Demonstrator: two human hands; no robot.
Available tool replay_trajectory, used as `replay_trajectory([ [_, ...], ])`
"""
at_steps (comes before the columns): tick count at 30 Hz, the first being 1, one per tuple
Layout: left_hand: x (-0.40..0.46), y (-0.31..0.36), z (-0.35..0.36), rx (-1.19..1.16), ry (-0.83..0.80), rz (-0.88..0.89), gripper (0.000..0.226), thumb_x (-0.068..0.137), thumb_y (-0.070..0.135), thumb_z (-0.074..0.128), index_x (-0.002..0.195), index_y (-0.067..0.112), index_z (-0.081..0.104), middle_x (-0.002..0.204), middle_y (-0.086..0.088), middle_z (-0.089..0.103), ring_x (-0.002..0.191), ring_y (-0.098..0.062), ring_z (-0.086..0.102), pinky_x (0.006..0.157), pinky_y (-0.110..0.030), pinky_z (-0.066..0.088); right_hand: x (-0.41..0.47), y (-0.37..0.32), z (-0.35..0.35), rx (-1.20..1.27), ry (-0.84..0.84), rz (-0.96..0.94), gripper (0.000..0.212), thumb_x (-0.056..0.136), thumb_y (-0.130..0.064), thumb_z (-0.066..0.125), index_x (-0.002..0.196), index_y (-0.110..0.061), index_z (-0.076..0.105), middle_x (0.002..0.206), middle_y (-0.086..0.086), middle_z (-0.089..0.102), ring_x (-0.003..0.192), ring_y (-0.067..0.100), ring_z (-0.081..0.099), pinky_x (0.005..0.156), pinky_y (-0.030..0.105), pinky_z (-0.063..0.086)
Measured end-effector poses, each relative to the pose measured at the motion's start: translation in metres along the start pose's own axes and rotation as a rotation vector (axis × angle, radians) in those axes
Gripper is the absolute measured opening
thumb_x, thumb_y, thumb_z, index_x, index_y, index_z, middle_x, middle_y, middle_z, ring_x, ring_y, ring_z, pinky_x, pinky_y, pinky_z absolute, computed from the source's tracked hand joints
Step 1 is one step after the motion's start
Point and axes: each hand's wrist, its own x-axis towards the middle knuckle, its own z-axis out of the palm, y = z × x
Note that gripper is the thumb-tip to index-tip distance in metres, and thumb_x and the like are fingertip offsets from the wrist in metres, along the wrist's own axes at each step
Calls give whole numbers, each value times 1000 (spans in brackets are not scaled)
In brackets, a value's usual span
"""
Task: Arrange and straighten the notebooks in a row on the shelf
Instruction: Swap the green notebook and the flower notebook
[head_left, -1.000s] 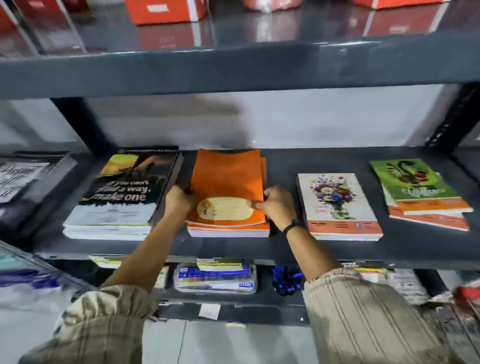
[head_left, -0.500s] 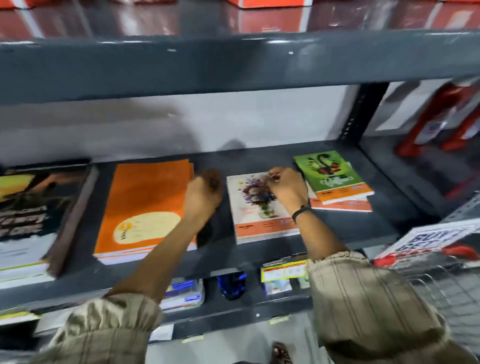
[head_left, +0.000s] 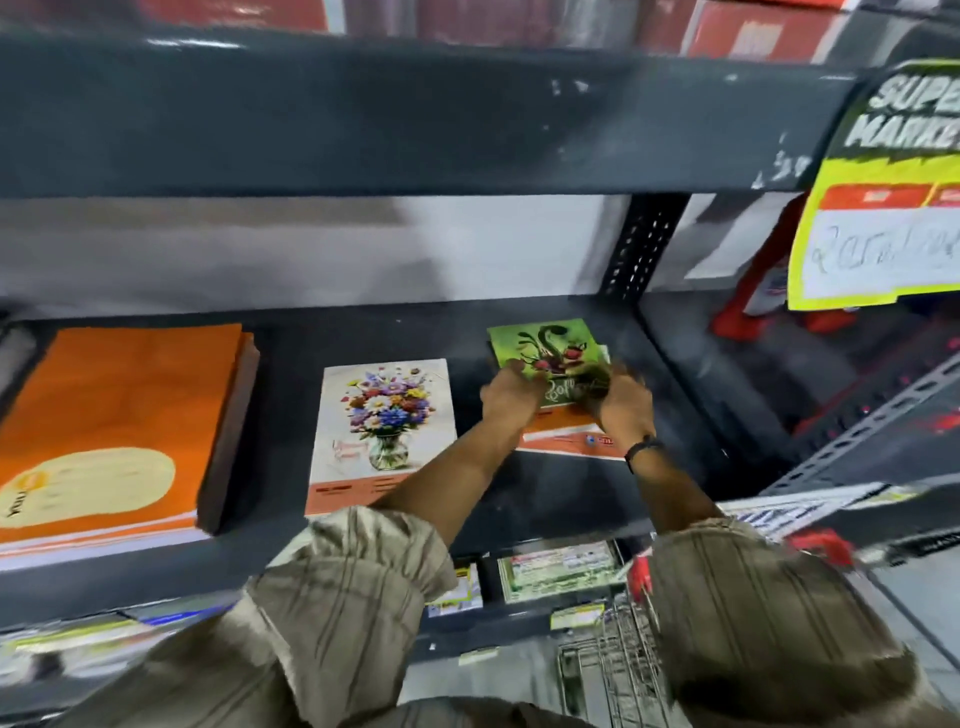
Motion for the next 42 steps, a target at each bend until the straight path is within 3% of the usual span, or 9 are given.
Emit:
replay_trajectory([
  [5,-6,3,2,-265,107,-70,32,86,12,55,118,14,55,123,-16,62,109,-31,61,99,-39,49,-5,-5,-5,232,47,46,41,78,-15,69,118,-11,62,119,24,64,115,39,56,98,43,45],
  [10,-24,2,-31,-377,104,55,27,85,1,52,110,12,54,119,-22,62,105,-37,61,94,-49,51,-30,-36,-9,442,137,48,53,72,-13,73,123,-17,59,122,16,63,118,34,52,102,41,44],
  [13,-39,-10,-80,-248,216,149,27,87,8,56,113,12,56,111,-11,63,90,-22,62,80,-36,53,-62,-65,3,639,60,-25,55,73,-1,71,124,-14,57,121,15,62,116,33,53,100,46,46],
  [18,-67,-53,-147,66,406,187,25,88,13,57,112,10,60,112,-18,67,99,-33,61,85,-37,49,-120,-92,37,668,-149,-123,67,74,-11,76,134,-21,48,132,10,51,125,23,44,105,32,37],
  [22,-77,-79,-155,293,407,204,28,90,9,52,117,7,57,108,-21,69,95,-37,60,83,-42,49,-137,-94,55,576,-200,-182,65,79,-16,73,137,-21,42,137,8,46,133,24,33,106,30,30],
  [27,-74,-67,-133,629,507,283,39,88,19,55,127,14,49,141,-13,49,121,-41,42,94,-51,44,-103,-80,36,503,-48,-122,67,80,-38,69,138,-22,39,137,11,47,128,29,40,103,41,42],
  [32,-48,-18,-75,308,179,453,38,88,8,53,126,10,51,124,-17,62,110,-36,60,94,-39,50,-50,-34,8,388,126,156,58,84,-34,63,136,-18,43,140,17,47,129,36,40,105,44,34],
  [36,-19,4,-21,278,-115,157,41,91,23,51,127,4,47,131,-21,57,116,-35,56,98,-37,44,-37,-5,5,373,-10,232,60,85,-39,60,138,-18,40,146,16,40,135,36,32,111,47,28],
  [42,-1,6,-1,139,-20,-21,35,86,24,55,116,6,57,123,-20,63,116,-35,56,104,-42,44,-36,4,6,581,27,178,45,79,-26,70,120,-12,59,130,16,59,122,35,52,105,50,41],
])
